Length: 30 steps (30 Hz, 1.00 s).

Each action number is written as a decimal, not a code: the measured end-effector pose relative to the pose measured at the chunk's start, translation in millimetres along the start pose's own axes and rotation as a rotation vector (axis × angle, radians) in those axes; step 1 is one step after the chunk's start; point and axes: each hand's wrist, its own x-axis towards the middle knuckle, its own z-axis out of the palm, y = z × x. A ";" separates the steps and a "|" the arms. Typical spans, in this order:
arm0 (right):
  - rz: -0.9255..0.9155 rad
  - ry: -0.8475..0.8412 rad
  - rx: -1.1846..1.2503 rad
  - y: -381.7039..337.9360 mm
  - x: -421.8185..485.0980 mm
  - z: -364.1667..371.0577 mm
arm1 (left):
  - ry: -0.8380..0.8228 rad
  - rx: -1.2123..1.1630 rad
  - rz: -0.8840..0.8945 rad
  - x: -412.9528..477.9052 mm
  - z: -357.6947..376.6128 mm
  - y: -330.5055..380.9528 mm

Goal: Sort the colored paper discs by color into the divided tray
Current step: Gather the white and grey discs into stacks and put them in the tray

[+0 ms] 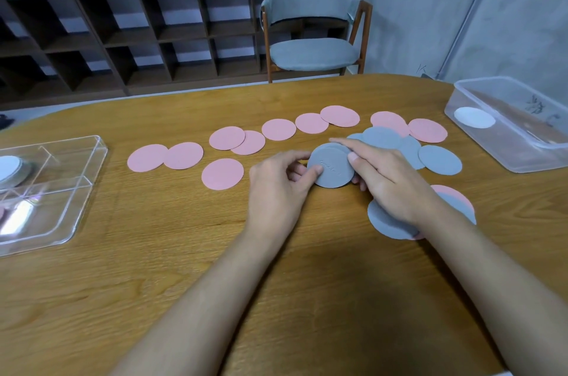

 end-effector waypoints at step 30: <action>0.058 0.259 0.068 51.6 -18.9 -56.1 | -0.469 0.210 0.367 -14.0 32.5 28.3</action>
